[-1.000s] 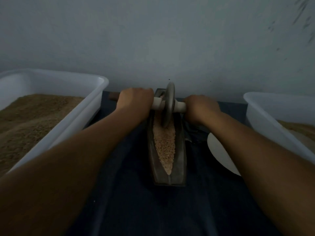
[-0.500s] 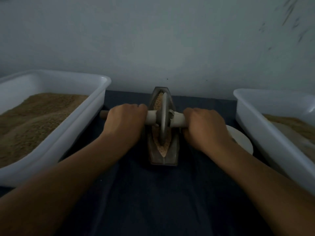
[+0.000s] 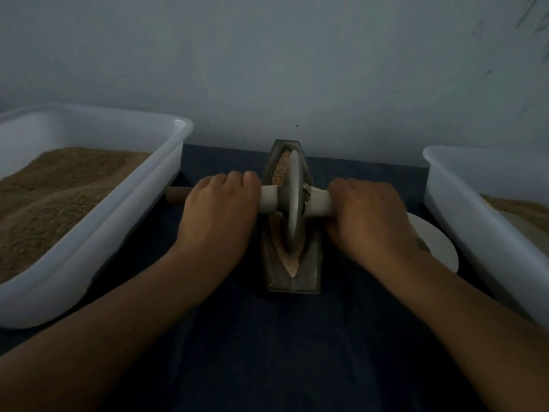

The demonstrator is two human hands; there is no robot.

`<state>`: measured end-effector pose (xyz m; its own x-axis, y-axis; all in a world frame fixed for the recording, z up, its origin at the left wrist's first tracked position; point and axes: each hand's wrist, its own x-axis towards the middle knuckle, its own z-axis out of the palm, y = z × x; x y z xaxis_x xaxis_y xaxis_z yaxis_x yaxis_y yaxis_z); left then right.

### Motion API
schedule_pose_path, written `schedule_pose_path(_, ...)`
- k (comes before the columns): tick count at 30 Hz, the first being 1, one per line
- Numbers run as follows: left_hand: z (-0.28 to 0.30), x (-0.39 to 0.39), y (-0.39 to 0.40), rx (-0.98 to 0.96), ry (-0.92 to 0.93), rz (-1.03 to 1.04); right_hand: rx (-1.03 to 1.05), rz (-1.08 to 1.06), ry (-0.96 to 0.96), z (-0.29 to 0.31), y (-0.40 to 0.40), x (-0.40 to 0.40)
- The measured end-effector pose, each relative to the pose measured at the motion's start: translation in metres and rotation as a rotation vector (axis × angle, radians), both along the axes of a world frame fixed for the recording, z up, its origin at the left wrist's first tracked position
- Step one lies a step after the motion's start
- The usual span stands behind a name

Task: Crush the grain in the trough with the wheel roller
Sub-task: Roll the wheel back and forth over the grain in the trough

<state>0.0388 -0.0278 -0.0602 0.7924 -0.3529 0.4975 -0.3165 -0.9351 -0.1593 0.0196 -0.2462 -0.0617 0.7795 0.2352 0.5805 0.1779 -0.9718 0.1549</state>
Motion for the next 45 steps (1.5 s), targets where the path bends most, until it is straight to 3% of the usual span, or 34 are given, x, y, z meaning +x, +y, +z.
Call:
schedule_pose_path(5,0.003,0.043,-0.011,-0.004,0.068,-0.007,-0.077,-0.131,0.085,0.002,-0.004,0.044)
schedule_pose_path(12,0.022,0.098,-0.018,0.06,0.191,-0.092,0.05,-0.267,0.393,0.018,-0.007,0.09)
schedule_pose_path(20,0.026,0.111,-0.022,0.031,0.299,-0.028,0.011,-0.328,0.552,0.035,-0.003,0.114)
schedule_pose_path(28,0.025,0.078,-0.021,0.052,0.268,0.006,0.01,-0.259,0.378,0.02,-0.003,0.072)
schedule_pose_path(35,0.01,0.021,-0.007,-0.011,0.103,-0.052,-0.027,-0.13,0.166,0.007,0.002,0.006)
schedule_pose_path(45,0.019,-0.016,0.003,-0.012,-0.006,-0.126,0.106,-0.019,0.098,0.009,0.002,-0.037)
